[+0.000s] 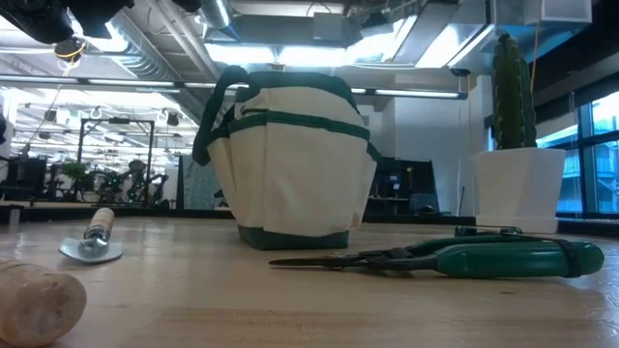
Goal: Pick & Place Garden tools in Gardening bag
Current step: Put the bottom green fruit pruner into the green gardening bag
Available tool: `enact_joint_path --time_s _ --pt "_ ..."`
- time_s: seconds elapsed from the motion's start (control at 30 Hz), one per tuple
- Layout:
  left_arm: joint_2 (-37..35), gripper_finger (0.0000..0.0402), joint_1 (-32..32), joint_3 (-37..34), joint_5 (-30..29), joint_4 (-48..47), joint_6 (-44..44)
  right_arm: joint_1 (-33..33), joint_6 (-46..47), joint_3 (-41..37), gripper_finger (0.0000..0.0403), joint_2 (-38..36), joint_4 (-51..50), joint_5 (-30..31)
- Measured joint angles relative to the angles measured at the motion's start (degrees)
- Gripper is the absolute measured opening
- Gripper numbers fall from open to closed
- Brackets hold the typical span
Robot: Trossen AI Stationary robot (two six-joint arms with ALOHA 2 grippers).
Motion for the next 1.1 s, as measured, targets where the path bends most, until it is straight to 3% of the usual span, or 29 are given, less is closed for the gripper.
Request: enact_joint_path --time_s 0.3,0.47,0.6,0.83,0.93,1.1 --pt "0.0 0.0129 -0.02 0.01 -0.47 0.48 0.19 2.53 -2.15 -0.02 0.0233 0.0 0.01 -4.31" --pt "0.01 0.0129 0.0 0.0 -0.6 0.44 0.17 1.24 0.2 -0.02 0.0232 0.02 0.65 -11.46" --pt "0.02 0.0129 0.0 0.0 -0.6 0.44 0.49 0.87 -6.59 -0.02 0.0225 0.63 0.81 -16.29" --pt "0.04 0.0129 0.0 0.0 -0.58 0.42 0.62 0.09 -13.44 -0.04 0.0218 3.08 2.65 -29.98" --pt "0.04 0.0129 0.0 0.0 -0.58 0.42 0.61 0.4 -15.0 -0.07 0.0218 3.2 3.49 -30.05" --pt "0.04 0.0129 0.0 0.02 -0.6 0.4 0.61 0.91 -15.15 -0.07 0.0218 2.73 6.29 -25.17"
